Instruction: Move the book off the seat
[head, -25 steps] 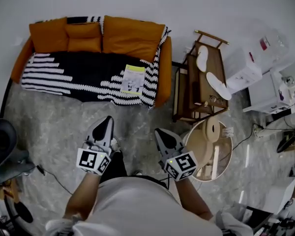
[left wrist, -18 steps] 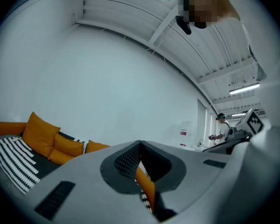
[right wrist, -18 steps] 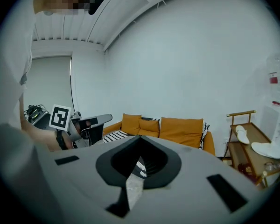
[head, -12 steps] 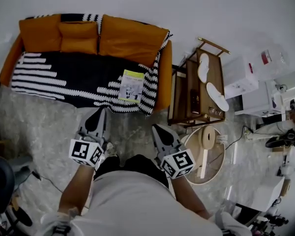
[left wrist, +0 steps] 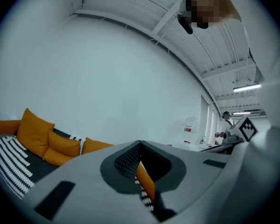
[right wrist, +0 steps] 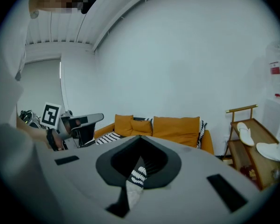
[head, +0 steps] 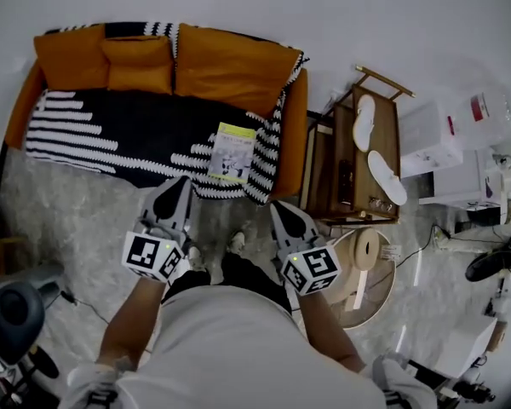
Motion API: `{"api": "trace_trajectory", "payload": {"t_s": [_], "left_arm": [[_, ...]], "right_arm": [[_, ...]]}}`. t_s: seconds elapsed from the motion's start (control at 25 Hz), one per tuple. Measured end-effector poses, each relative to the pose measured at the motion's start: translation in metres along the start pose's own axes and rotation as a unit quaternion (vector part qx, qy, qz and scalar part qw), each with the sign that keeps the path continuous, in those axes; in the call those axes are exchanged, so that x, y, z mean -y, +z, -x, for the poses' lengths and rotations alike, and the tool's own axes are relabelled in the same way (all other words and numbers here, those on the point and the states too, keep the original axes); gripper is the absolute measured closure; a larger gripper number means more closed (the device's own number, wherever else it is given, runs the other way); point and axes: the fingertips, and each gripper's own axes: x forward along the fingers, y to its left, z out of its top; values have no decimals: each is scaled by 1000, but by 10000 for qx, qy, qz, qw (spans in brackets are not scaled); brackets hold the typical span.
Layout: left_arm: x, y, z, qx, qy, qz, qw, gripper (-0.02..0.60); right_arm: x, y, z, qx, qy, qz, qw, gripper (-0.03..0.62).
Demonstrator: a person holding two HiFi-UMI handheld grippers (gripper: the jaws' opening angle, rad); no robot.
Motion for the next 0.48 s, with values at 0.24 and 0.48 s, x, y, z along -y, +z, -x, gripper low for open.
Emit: {"api": "trace_trajectory", "payload": {"t_s": [0.24, 0.48], "left_arm": [[-8, -5, -22, -208, 530, -163, 9982, 565], [-29, -44, -37, -435, 976, 2, 9943, 565]], "right_arm": [[64, -13, -37, -188, 126, -159, 9996, 572], [104, -75, -76, -844, 360, -162, 9956, 572]]}}
